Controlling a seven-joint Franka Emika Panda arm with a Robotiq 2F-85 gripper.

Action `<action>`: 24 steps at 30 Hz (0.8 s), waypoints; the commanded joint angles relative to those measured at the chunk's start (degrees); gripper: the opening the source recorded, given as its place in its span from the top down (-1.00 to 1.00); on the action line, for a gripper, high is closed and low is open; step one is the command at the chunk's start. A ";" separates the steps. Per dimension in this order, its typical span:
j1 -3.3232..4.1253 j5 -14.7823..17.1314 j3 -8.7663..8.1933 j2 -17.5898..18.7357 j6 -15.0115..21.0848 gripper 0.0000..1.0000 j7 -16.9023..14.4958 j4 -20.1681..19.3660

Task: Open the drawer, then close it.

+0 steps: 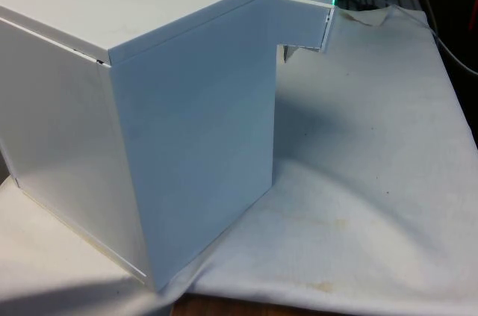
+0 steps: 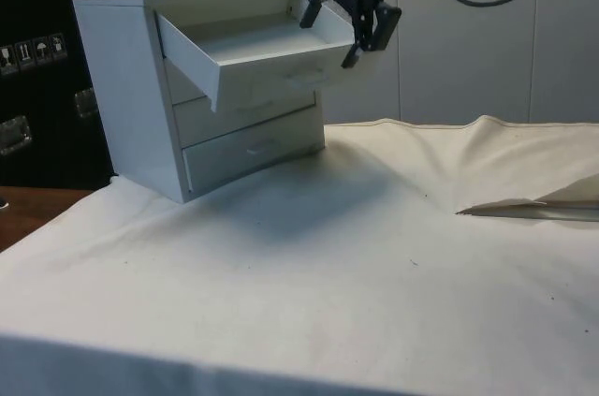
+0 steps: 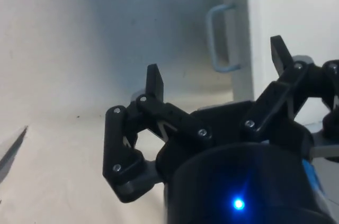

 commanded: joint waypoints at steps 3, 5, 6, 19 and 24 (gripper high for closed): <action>-0.69 -1.55 1.89 1.49 0.40 -1.00 2.75 0.40; -0.69 -1.66 2.64 2.52 0.40 -1.00 3.72 0.34; -0.69 -1.66 2.98 2.98 0.46 -1.00 4.18 0.34; -0.57 -1.38 4.98 8.02 -0.92 -1.00 7.68 1.15; -0.46 -1.32 5.04 8.77 -2.41 -1.00 8.65 1.43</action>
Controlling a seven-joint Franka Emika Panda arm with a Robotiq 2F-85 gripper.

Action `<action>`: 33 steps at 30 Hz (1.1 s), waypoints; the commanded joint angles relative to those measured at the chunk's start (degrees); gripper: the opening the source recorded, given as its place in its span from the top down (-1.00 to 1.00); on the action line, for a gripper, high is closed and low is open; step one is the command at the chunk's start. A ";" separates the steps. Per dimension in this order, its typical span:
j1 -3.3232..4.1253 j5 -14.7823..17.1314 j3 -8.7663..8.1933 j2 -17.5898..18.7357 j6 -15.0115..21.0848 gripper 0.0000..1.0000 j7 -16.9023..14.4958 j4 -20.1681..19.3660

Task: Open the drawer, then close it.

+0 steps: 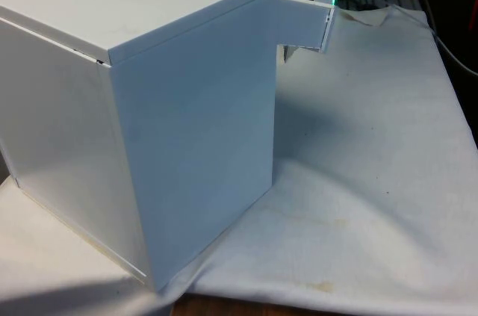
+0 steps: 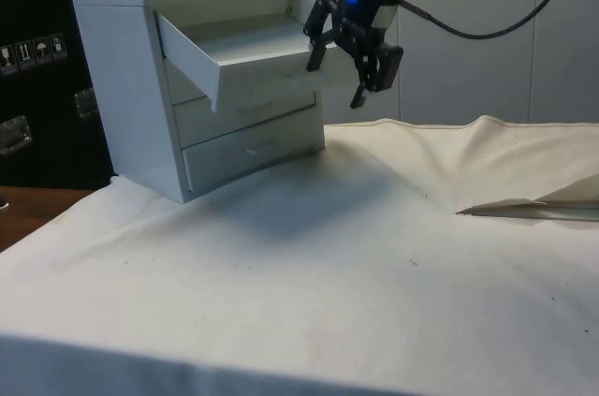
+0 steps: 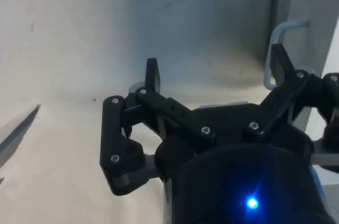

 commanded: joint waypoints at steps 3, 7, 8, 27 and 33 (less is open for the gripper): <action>-0.63 -1.26 0.80 0.06 -1.72 -1.00 1.66 0.74; -0.57 -1.26 0.86 0.17 -2.92 -1.00 2.06 0.92; -0.52 -1.32 0.97 0.23 -3.61 -1.00 2.29 1.03; -0.34 -2.29 2.12 1.49 -8.02 -0.01 4.87 2.35; -0.34 -2.29 2.12 1.55 -8.19 0.61 4.93 2.41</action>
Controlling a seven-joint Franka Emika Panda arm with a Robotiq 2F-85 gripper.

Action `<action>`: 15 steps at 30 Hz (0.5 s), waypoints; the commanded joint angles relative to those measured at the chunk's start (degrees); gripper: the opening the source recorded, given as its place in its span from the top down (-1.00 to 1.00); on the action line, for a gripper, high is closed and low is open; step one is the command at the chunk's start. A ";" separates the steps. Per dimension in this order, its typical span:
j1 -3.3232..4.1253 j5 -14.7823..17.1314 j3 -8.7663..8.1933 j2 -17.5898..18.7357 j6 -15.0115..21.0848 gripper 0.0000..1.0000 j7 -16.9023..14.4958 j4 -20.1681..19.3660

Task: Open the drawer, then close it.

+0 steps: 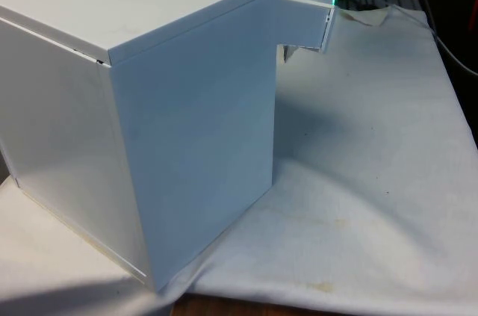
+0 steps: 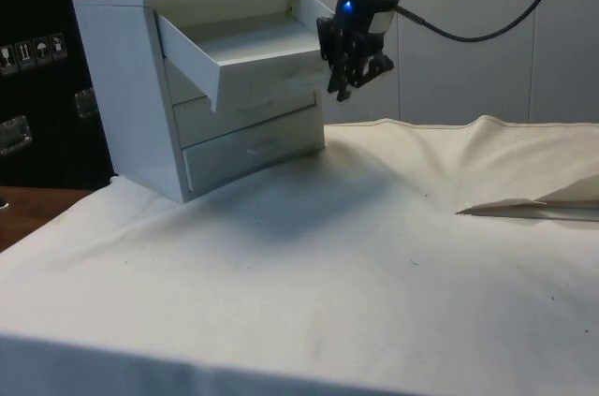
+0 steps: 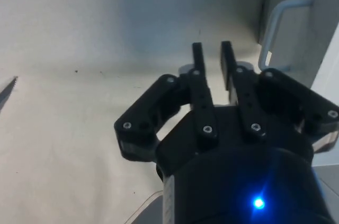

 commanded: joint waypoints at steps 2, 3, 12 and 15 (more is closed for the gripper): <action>-0.34 -1.26 0.63 0.00 -0.57 0.87 1.26 0.46; -0.34 -1.32 0.69 0.00 -0.74 0.97 1.26 0.57; -0.40 -2.23 1.38 0.06 -3.04 1.00 1.60 1.72; -0.29 -3.15 1.55 0.17 -3.78 1.00 2.29 2.06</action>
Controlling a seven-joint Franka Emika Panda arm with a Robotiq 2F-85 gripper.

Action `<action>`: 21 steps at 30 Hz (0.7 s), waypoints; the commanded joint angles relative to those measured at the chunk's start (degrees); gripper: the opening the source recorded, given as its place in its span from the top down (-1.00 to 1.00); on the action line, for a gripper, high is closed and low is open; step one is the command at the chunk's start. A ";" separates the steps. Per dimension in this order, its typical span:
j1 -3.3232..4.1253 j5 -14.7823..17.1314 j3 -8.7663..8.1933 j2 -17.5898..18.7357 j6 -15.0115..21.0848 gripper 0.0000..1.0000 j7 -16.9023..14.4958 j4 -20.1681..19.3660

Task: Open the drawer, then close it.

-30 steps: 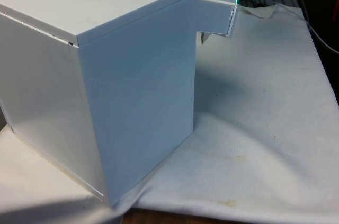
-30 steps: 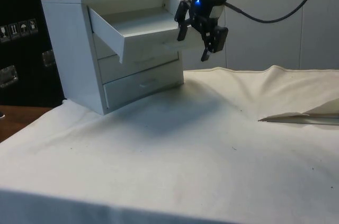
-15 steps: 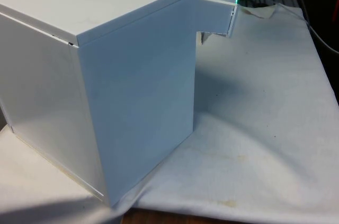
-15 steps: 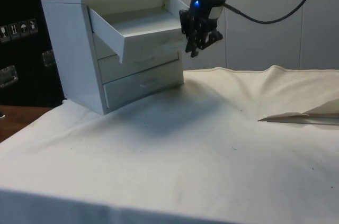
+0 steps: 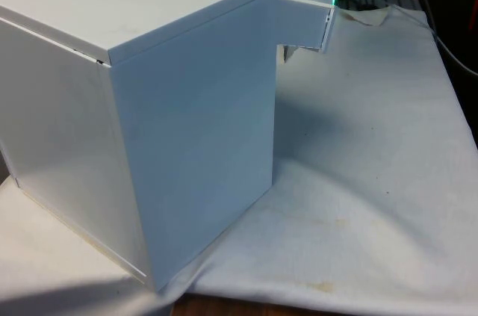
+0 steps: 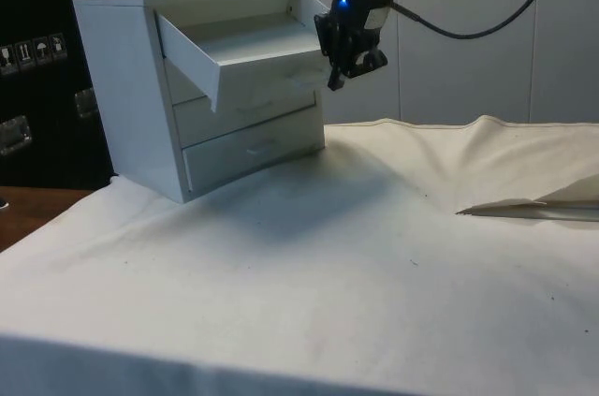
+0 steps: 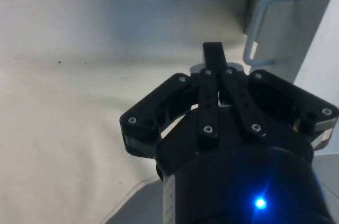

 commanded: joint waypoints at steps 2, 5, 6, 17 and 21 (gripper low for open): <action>-0.34 -2.06 0.69 0.17 -0.92 1.00 1.72 0.80; -0.17 -3.55 0.74 0.46 -1.66 1.00 2.86 1.32; -0.17 -4.07 0.80 0.57 -1.83 1.00 3.27 1.55; 0.06 -7.96 0.52 1.89 -2.29 1.00 6.65 2.46; 0.00 -12.09 1.20 2.46 -3.72 1.00 10.26 3.67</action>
